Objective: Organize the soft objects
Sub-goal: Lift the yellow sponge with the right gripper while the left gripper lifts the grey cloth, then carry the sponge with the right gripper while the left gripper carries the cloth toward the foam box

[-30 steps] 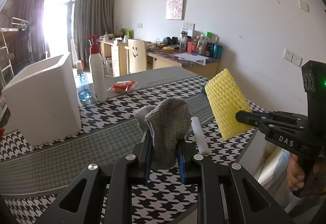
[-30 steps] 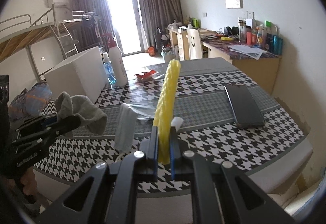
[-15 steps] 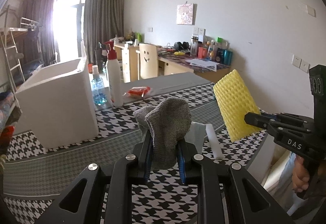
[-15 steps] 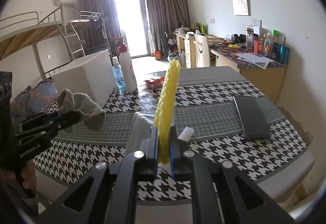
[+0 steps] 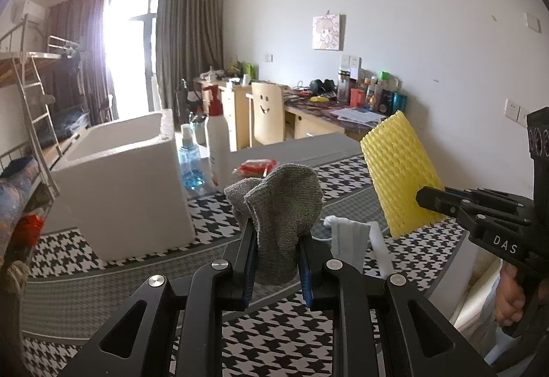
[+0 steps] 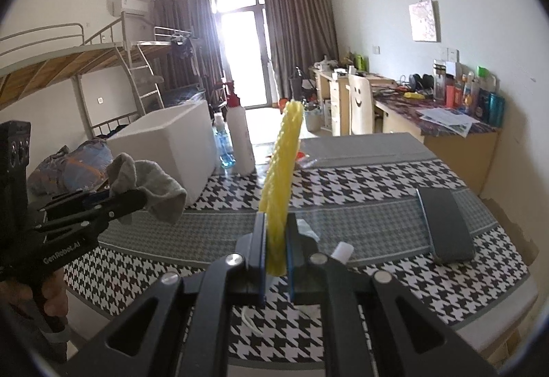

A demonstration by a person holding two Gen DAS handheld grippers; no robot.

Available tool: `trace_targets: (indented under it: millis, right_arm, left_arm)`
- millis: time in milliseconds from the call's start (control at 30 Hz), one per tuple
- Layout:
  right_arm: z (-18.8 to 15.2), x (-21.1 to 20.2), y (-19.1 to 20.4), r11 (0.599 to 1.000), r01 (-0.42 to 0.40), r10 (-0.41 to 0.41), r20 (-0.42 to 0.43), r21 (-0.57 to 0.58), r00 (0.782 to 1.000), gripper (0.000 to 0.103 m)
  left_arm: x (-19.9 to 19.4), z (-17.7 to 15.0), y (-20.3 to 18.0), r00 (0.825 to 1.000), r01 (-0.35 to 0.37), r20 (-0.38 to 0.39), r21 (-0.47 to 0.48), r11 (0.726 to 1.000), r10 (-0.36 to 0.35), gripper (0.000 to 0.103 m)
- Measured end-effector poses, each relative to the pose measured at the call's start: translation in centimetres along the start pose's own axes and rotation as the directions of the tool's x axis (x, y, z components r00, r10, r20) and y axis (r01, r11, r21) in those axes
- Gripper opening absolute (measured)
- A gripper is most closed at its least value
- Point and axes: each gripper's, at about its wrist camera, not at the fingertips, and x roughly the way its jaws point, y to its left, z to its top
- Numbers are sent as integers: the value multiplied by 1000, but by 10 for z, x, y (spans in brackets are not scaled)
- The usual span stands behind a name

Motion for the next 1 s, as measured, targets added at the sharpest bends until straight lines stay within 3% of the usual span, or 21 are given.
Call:
trace_targets:
  millis: [1000]
  right_arm:
    - [29, 22, 19, 996, -66, 68, 31, -53, 997, 12]
  left_arm:
    - [-6, 26, 45, 998, -59, 37, -22, 998, 59, 23]
